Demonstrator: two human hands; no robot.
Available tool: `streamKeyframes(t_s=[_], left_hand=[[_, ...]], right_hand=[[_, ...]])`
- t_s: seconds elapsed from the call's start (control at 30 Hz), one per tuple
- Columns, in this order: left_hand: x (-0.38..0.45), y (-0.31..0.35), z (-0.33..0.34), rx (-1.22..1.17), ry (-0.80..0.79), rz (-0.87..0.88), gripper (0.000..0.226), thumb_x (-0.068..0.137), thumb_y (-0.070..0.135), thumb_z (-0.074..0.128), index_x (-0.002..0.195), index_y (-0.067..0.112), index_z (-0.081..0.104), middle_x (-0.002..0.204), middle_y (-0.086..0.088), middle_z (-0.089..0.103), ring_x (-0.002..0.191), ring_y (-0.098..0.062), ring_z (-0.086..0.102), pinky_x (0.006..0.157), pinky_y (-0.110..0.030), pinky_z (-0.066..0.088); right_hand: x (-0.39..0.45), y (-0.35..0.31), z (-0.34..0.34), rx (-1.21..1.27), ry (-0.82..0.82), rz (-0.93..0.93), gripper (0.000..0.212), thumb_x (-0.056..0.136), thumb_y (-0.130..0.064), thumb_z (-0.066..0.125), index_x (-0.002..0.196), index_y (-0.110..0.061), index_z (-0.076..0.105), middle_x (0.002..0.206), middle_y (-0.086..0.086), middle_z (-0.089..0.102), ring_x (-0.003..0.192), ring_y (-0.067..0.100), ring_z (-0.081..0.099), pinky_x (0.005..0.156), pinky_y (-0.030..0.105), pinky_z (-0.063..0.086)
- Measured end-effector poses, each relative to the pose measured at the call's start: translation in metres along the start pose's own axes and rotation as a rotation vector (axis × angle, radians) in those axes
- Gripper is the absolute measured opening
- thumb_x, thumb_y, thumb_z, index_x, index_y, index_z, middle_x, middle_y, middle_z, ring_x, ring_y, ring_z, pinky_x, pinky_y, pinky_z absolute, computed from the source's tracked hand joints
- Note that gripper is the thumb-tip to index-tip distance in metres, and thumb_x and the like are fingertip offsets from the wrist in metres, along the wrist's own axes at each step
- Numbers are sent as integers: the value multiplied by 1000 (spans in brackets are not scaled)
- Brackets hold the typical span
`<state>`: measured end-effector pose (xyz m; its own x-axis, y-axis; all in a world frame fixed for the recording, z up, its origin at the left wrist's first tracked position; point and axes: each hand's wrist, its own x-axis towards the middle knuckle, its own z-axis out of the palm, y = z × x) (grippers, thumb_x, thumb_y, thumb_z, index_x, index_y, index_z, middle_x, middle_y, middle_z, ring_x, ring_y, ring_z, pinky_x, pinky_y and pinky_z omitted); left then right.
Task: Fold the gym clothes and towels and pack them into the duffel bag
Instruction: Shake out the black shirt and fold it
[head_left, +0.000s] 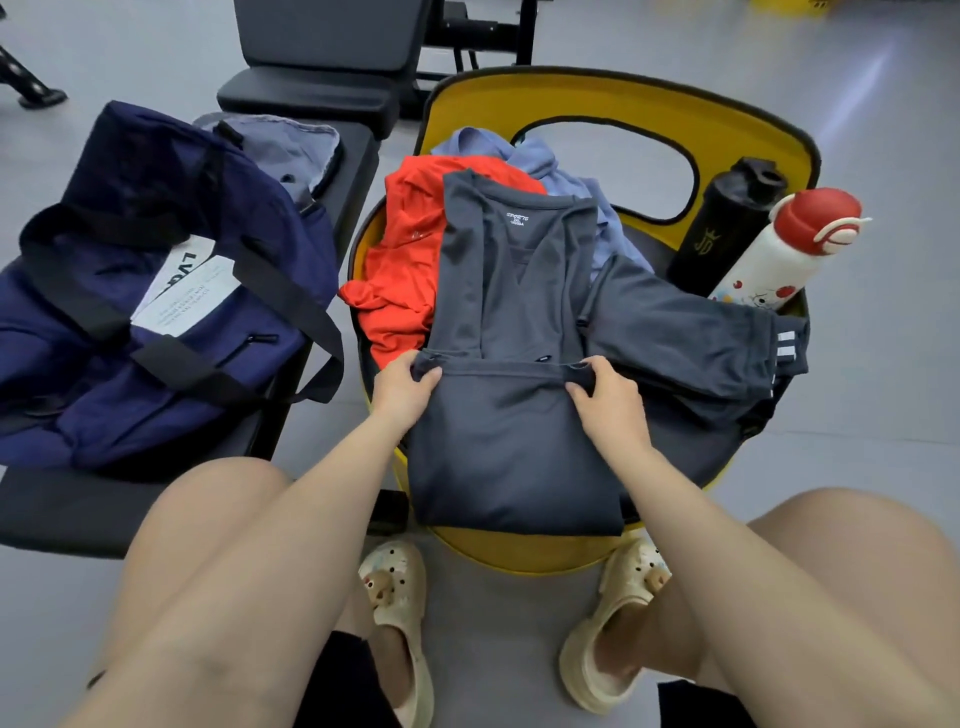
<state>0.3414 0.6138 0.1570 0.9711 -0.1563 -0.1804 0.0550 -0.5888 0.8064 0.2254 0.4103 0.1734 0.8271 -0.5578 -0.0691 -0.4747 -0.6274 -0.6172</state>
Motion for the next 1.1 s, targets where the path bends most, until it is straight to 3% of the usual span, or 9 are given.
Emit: streamKeyframes(t_s=[0.13, 0.2, 0.27, 0.37, 0.43, 0.53, 0.9, 0.97, 1.1], left_hand=[[-11, -3, -2, 96, 126, 84, 39, 88, 15, 63, 125, 17, 51, 122, -6, 56, 114, -25, 50, 91, -33, 41], [-22, -3, -2, 295, 223, 223, 42, 87, 11, 62, 127, 16, 50, 126, -7, 50, 118, -27, 45, 96, -38, 41], [-33, 1, 5, 370, 169, 455, 37, 89, 8, 57, 126, 11, 54, 129, -8, 50, 123, -27, 43, 101, -39, 39], [-45, 0, 21, 628, -128, 648, 47, 100, 22, 41, 145, 11, 35, 155, -4, 27, 144, -21, 20, 117, -35, 17], [-44, -6, 30, 799, -235, 597, 55, 103, 36, 25, 152, 17, 10, 160, 5, 0, 147, -14, -3, 118, -35, 4], [-42, -11, 32, 837, -270, 526, 56, 102, 43, 18, 152, 24, -1, 159, 10, -11, 146, -12, -12, 118, -37, -1], [-42, -32, 5, 874, -144, 359, 53, 104, 34, 15, 152, 17, 0, 160, 3, -6, 147, -15, -5, 118, -37, 4], [-50, -34, 3, 888, -104, 436, 53, 104, 30, 21, 152, 14, 6, 160, -2, 2, 147, -18, 3, 118, -36, 8], [-72, -40, 2, 874, -192, 873, 51, 94, 32, 33, 138, 10, 47, 143, -8, 47, 130, -24, 48, 99, -39, 46]], right_hand=[[-9, 4, 0, -104, 116, -52, 45, 95, -25, 57, 135, -12, 43, 117, 11, 58, 107, 32, 54, 85, 40, 45], [-17, 10, 1, -309, 255, -199, 48, 88, -23, 66, 130, -7, 49, 114, 13, 57, 102, 34, 55, 79, 43, 47], [-22, 11, 4, -403, 363, -415, 41, 83, -21, 69, 118, -4, 58, 102, 14, 60, 87, 35, 58, 69, 41, 50], [-24, 7, 16, -413, 109, -725, 41, 92, -31, 45, 121, -6, 61, 115, 11, 63, 105, 32, 61, 91, 41, 49], [-25, 7, 24, -489, -127, -654, 55, 99, -42, 29, 144, -12, 40, 150, 4, 39, 141, 23, 32, 116, 37, 22], [-21, 20, 30, -506, -251, -446, 57, 102, -48, 20, 153, -27, 6, 160, -9, -4, 147, 13, -9, 119, 33, -4], [-26, 37, 23, -466, -194, -245, 58, 103, -44, 17, 153, -18, 3, 161, -3, -4, 147, 11, -7, 119, 31, -5], [-31, 40, 21, -521, -174, -279, 58, 103, -43, 18, 153, -15, 7, 161, -1, 0, 148, 13, -4, 119, 31, -5], [-47, 43, 17, -554, -149, -487, 72, 95, -52, 4, 150, -11, 27, 158, 3, 20, 147, 18, 16, 117, 31, 4]])
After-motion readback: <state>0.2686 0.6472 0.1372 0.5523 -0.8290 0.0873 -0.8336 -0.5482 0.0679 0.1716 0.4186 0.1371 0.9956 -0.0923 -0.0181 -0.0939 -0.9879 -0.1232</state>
